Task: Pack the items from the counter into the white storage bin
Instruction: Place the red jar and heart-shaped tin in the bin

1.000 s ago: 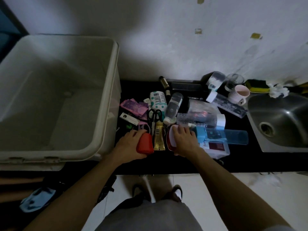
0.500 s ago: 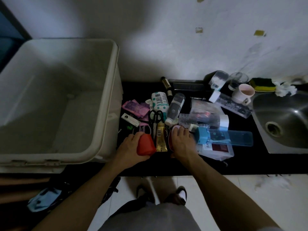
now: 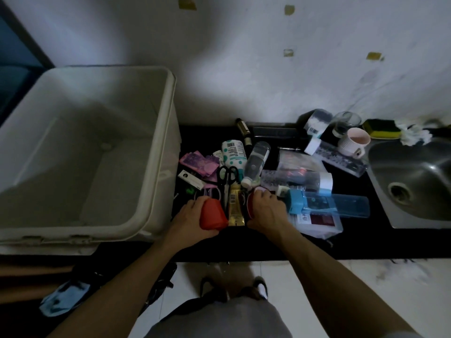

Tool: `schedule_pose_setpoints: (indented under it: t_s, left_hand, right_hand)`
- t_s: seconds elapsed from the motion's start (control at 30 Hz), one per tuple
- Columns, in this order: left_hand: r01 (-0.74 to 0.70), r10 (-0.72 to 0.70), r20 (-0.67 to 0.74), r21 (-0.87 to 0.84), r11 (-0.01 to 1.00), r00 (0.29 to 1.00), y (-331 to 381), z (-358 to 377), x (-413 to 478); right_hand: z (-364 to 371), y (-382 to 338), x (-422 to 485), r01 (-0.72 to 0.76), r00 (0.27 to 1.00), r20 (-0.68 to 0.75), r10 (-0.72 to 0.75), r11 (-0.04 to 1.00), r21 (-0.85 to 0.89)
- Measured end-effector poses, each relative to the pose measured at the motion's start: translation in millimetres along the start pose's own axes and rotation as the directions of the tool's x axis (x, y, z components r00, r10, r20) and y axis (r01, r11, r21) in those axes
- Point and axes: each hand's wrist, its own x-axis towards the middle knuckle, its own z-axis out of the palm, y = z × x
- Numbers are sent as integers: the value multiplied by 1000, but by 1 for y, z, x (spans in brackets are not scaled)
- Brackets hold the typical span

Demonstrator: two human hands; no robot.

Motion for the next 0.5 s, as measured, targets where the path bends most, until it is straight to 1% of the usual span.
schedule_pose_setpoints:
  t_s: [0.13, 0.2, 0.3, 0.37, 0.43, 0.5]
  left_hand:
    - [78, -79, -24, -37, 996, 997, 13, -2, 1]
    - [103, -106, -41, -76, 992, 994, 22, -4, 1]
    - [63, -80, -124, -136, 989, 989, 43, -10, 0]
    - [71, -100, -165, -177, 982, 981, 61, -17, -1]
    - [98, -136, -187, -199, 975, 973, 79, -24, -4]
    - [107, -146, -198, -197, 975, 969, 94, -31, -8]
  right_hand:
    - [-15, -1, -6, 2, 998, -58, 3, 997, 78]
    - [-25, 2, -7, -10, 999, -52, 15, 995, 96]
    - [-42, 10, -8, 26, 999, -26, -23, 995, 94]
    - [-53, 14, -9, 32, 999, -4, -32, 996, 86]
    - [-69, 18, -10, 28, 1000, -6, -27, 992, 123]
    - [-87, 22, -8, 19, 1000, -17, -16, 980, 198]
